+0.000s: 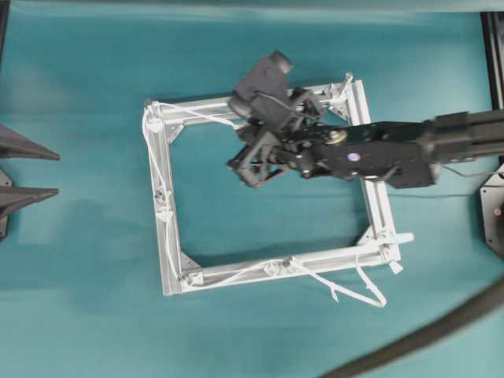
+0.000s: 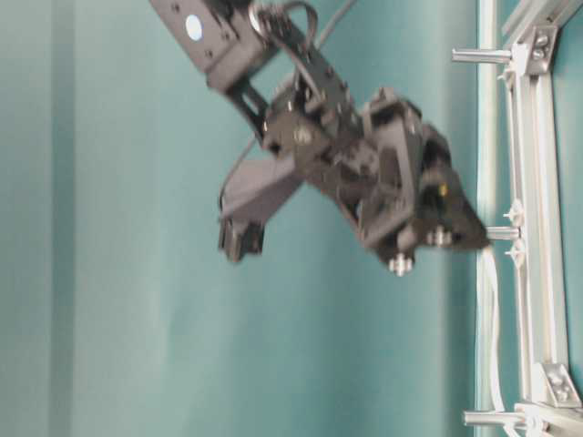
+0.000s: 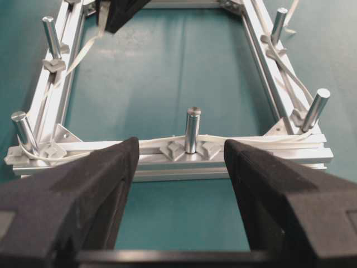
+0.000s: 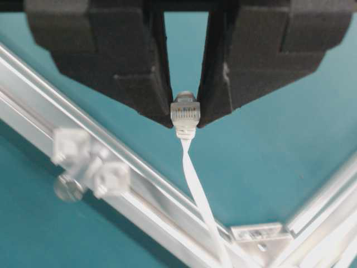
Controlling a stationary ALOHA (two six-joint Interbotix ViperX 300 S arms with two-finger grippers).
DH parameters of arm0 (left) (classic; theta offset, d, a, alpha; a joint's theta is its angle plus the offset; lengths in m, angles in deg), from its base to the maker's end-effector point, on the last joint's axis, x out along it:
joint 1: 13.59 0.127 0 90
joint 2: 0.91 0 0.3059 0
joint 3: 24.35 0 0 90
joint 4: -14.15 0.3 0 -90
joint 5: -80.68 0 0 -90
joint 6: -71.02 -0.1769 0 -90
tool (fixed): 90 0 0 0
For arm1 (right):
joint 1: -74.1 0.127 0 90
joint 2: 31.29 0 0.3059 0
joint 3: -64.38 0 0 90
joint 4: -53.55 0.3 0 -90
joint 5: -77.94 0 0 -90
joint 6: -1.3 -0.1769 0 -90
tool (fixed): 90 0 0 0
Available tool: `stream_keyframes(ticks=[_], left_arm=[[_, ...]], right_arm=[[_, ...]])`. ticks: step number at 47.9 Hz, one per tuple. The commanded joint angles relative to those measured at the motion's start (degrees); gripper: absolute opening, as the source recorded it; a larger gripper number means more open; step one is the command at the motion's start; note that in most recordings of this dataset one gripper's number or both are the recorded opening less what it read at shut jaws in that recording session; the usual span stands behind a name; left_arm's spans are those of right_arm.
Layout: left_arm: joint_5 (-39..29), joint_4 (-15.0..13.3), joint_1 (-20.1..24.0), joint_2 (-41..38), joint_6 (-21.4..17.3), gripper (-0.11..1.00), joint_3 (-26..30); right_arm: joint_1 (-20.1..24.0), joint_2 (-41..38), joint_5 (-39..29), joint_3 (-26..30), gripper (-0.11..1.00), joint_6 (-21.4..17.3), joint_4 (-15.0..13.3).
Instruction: Move the cable alternately left and right between 8 pins so it hooks onto each one.
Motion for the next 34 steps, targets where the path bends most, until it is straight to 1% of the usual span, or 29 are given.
stream_keyframes(ticks=[1, 6, 19, 25, 34], left_arm=[[0.3, 0.3, -0.1, -0.6, 0.2, 0.65, 1.0], [0.3, 0.3, -0.1, -0.6, 0.2, 0.65, 1.0], [0.3, 0.3, -0.1, -0.6, 0.2, 0.65, 1.0], [0.3, 0.3, -0.1, -0.7, 0.2, 0.65, 1.0], [0.4, 0.3, -0.1, -0.6, 0.2, 0.65, 1.1]], right_arm=[[-0.1, 3.7, 0.4, -1.8, 0.16, 0.1, 0.0], [-0.9, 4.4, 1.8, -3.5, 0.16, 0.4, 0.0], [-4.9, 6.7, 7.7, -6.2, 0.16, 1.2, 0.0], [-5.9, 8.1, 9.6, -7.7, 0.16, 3.8, -0.2], [-6.2, 9.7, 9.6, -9.4, 0.16, 8.6, -0.2]])
